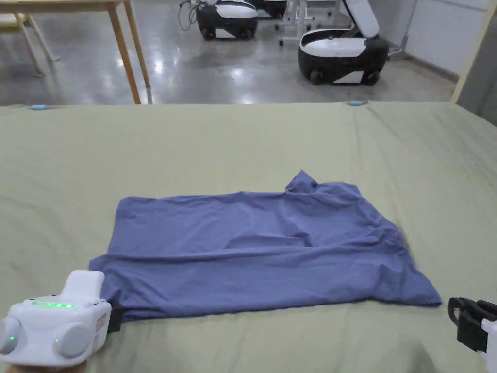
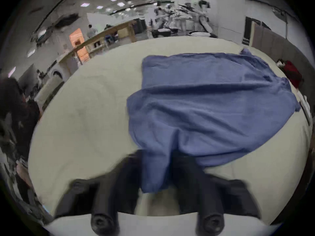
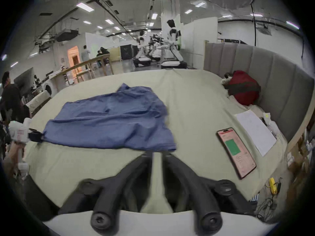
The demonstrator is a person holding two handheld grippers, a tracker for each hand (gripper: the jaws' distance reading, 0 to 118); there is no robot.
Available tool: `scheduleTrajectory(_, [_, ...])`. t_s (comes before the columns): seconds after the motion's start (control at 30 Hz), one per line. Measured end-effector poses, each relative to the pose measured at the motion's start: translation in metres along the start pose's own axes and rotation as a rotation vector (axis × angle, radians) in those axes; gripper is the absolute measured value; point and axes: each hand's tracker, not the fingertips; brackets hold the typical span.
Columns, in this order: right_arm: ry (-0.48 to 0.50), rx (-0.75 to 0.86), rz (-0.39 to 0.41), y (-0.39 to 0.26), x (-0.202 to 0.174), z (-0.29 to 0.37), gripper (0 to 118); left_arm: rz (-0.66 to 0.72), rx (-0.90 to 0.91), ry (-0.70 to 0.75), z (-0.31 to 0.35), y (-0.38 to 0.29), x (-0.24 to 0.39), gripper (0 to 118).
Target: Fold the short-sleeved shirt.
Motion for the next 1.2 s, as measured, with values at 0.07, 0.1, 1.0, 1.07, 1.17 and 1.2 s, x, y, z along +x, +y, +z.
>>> scheduleTrajectory(0.07, [-0.038, -0.064, -0.021, 0.007, 0.014, -0.03, 114, -0.017, 0.019, -0.004, 0.008, 0.004, 0.01, 8])
scheduleTrajectory(0.1, [-0.045, -0.124, -0.019, 0.011, 0.019, -0.048, 114, -0.027, 0.015, 0.012, 0.01, 0.006, 0.013, 8])
scheduleTrajectory(1.0, [0.155, 0.011, 0.068, 0.064, 0.014, 0.049, 6, -0.01, 0.146, -0.047, 0.129, 0.0, -0.032, 8])
scheduleTrajectory(1.07, [0.155, -0.002, 0.074, 0.051, 0.011, 0.073, 6, -0.005, 0.137, -0.059, 0.139, -0.019, -0.041, 8])
scheduleTrajectory(1.17, [0.138, -0.064, 0.053, 0.023, 0.014, 0.077, 6, 0.047, 0.068, -0.111, 0.138, -0.051, -0.049, 8])
scheduleTrajectory(1.2, [0.13, -0.101, 0.048, 0.011, 0.015, 0.071, 6, 0.062, 0.043, -0.125, 0.131, -0.062, -0.05, 8])
